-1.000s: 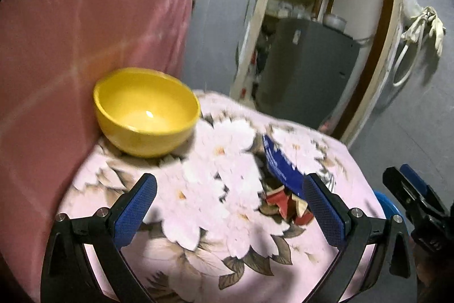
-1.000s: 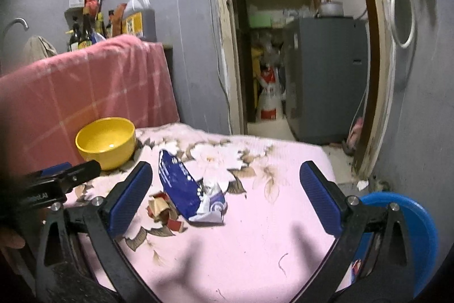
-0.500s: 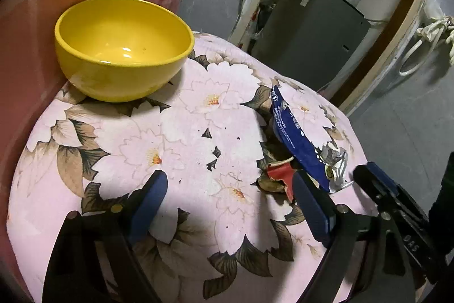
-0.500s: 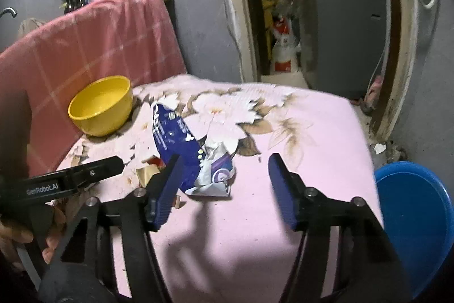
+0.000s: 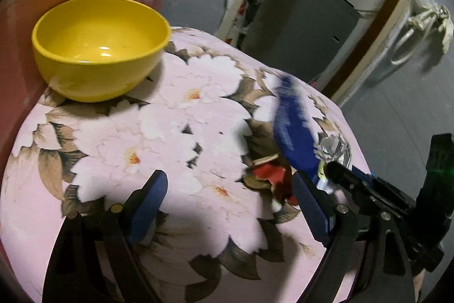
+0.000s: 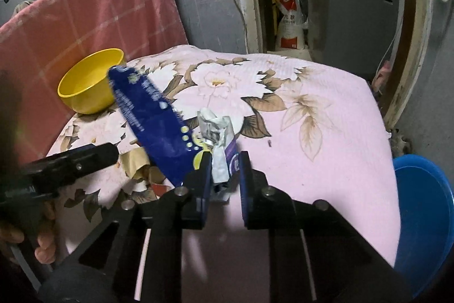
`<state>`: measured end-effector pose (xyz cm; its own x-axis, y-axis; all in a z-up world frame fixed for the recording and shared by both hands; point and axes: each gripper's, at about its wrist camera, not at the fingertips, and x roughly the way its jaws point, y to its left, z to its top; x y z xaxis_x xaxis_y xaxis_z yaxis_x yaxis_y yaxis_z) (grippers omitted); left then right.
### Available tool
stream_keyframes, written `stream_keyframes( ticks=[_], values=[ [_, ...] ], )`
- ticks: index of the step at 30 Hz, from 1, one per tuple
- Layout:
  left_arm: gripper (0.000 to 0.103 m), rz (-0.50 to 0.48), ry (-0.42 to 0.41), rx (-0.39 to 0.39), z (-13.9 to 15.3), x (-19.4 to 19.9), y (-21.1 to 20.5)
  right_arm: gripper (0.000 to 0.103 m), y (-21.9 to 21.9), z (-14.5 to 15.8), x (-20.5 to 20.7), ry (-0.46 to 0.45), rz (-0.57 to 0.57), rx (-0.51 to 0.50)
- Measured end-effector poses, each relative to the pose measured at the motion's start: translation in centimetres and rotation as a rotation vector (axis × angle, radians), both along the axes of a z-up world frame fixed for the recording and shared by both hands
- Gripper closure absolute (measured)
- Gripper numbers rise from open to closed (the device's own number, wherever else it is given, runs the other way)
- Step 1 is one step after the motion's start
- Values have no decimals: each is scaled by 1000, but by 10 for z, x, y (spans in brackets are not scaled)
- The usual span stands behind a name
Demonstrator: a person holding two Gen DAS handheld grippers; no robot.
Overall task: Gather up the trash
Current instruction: 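Grasp the brown-red paper with the left tool while the right tool grasps the clear plastic wrapper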
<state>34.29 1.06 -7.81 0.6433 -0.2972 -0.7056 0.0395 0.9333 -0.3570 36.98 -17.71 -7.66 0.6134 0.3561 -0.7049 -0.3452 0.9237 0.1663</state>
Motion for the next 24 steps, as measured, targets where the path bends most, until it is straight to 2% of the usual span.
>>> stream_keyframes(
  ticks=[9, 15, 17, 24],
  values=[
    [19, -90, 2, 31, -2, 5, -26, 78, -28, 0, -8, -3, -73, 9],
    [37, -129, 6, 62, -2, 20, -43, 78, -35, -3, -13, -1, -86, 42],
    [49, -143, 5, 75, -2, 22, -46, 78, -34, -2, -14, -4, -81, 44],
    [60, -143, 9, 80, -4, 25, -44, 78, -33, -1, -19, -9, -64, 55]
  ],
)
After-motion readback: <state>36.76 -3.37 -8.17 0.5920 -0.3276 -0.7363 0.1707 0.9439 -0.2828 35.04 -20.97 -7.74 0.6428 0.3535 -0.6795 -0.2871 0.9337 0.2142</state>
